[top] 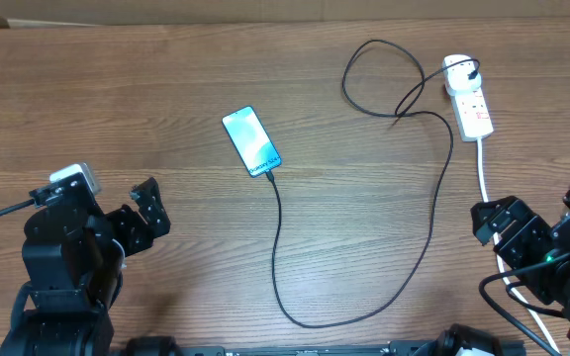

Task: Plug charger to phone and switch on socket

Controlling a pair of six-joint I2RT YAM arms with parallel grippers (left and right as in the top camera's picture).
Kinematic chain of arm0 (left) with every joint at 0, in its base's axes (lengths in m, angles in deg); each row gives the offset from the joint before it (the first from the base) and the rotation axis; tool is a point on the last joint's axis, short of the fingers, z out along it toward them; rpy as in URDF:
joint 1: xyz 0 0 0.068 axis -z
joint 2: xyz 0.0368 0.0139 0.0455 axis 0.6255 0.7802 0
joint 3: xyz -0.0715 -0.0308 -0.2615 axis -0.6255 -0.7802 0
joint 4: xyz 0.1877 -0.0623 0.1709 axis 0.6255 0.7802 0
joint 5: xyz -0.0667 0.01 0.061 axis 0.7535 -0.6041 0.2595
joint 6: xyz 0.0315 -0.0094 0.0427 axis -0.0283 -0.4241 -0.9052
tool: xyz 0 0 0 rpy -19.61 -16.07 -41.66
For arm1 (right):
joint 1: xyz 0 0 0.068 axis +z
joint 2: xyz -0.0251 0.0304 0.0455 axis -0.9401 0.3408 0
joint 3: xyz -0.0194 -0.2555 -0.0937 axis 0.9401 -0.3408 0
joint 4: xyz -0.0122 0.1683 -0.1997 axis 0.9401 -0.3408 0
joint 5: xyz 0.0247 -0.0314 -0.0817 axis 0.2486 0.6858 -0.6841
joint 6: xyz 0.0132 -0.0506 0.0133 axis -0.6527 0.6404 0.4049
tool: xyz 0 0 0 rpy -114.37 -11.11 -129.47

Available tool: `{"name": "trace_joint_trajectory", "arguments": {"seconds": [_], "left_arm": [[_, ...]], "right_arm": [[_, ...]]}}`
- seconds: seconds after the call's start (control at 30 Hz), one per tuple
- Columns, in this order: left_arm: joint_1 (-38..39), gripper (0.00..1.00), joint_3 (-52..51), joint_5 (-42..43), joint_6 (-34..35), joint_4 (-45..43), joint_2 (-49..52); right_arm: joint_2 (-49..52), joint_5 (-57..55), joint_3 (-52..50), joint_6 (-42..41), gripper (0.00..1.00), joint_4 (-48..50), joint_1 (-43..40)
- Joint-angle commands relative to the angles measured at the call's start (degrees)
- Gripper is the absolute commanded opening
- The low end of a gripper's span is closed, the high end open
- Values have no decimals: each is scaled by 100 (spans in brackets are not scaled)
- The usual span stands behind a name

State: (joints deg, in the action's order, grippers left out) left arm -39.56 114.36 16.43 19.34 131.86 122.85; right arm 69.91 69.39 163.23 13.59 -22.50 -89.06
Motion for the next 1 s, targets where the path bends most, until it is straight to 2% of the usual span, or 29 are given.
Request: {"name": "trace_joint_trajectory", "arguments": {"seconds": [0.0, 0.3, 0.5, 0.63, 0.97], "left_arm": [[22, 99, -13, -92, 39, -4, 7], [22, 100, -13, -92, 39, -4, 7], [22, 100, -13, -92, 39, -2, 7], [22, 99, -13, -92, 39, -4, 7], [22, 100, -13, -92, 39, -4, 7]], "right_arm": [[-20, -105, -24, 17, 100, 85, 15], [-205, -79, -184, 22, 100, 876, 66], [-732, 175, -855, 413, 100, 1808, 691], [-1305, 358, -1794, 693, 100, 3025, 1305], [-2365, 468, -4057, 688, 100, 5322, 1694]]}}
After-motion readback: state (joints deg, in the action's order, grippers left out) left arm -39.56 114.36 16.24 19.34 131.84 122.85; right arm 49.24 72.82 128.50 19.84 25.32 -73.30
